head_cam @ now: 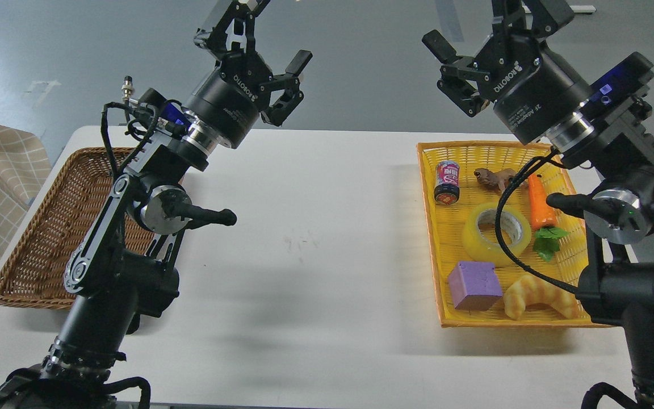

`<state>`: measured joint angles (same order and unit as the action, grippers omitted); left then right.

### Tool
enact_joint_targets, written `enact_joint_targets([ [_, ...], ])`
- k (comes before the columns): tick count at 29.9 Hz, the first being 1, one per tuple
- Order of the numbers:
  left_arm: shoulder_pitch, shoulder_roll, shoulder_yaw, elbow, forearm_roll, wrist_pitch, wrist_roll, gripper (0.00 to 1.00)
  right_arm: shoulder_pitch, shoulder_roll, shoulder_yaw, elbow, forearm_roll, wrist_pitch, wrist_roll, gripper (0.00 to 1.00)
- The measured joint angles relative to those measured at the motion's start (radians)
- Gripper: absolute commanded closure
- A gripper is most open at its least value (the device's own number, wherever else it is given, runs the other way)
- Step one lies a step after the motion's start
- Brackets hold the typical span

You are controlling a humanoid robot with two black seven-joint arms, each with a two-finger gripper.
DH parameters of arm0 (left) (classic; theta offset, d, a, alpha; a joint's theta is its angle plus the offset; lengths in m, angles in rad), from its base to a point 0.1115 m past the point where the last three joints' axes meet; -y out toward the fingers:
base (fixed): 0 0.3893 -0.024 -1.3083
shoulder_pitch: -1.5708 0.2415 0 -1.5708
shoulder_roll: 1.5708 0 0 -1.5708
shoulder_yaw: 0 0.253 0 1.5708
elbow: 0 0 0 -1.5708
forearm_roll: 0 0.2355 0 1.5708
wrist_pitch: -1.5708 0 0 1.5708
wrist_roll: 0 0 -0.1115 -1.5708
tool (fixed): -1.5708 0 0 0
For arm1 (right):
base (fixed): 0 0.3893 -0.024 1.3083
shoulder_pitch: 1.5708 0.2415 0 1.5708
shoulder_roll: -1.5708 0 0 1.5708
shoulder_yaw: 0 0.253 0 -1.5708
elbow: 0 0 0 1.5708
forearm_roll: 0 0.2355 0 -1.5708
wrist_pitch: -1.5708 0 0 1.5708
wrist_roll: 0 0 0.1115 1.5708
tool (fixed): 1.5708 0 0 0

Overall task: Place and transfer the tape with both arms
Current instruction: 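Move the right gripper down into the yellow tray toward the tape roll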

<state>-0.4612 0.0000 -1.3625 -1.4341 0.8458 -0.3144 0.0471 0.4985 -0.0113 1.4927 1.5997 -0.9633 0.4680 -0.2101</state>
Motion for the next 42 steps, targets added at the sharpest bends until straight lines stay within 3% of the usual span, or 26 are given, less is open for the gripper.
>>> enact_joint_targets([
  [12, -0.003, 0.000, -0.014, -0.001, -0.004, 0.002, 0.000, 0.02, 0.005, -0.183, -0.013, -0.006, -0.016, 0.009, 0.000, 0.00],
  [29, -0.020, 0.000, -0.023, 0.000, -0.012, 0.016, -0.001, 0.02, 0.034, -0.529, -0.204, -0.045, -0.541, 0.017, 0.007, 0.01],
  [39, -0.022, 0.000, -0.034, 0.000, -0.012, 0.027, -0.001, 0.02, -0.055, -0.560, -0.279, -0.099, -0.796, 0.013, 0.105, 0.01],
  [42, -0.022, 0.000, -0.040, -0.001, -0.012, 0.027, -0.001, 0.02, -0.062, -0.590, -0.314, -0.121, -0.843, 0.015, 0.152, 0.00],
])
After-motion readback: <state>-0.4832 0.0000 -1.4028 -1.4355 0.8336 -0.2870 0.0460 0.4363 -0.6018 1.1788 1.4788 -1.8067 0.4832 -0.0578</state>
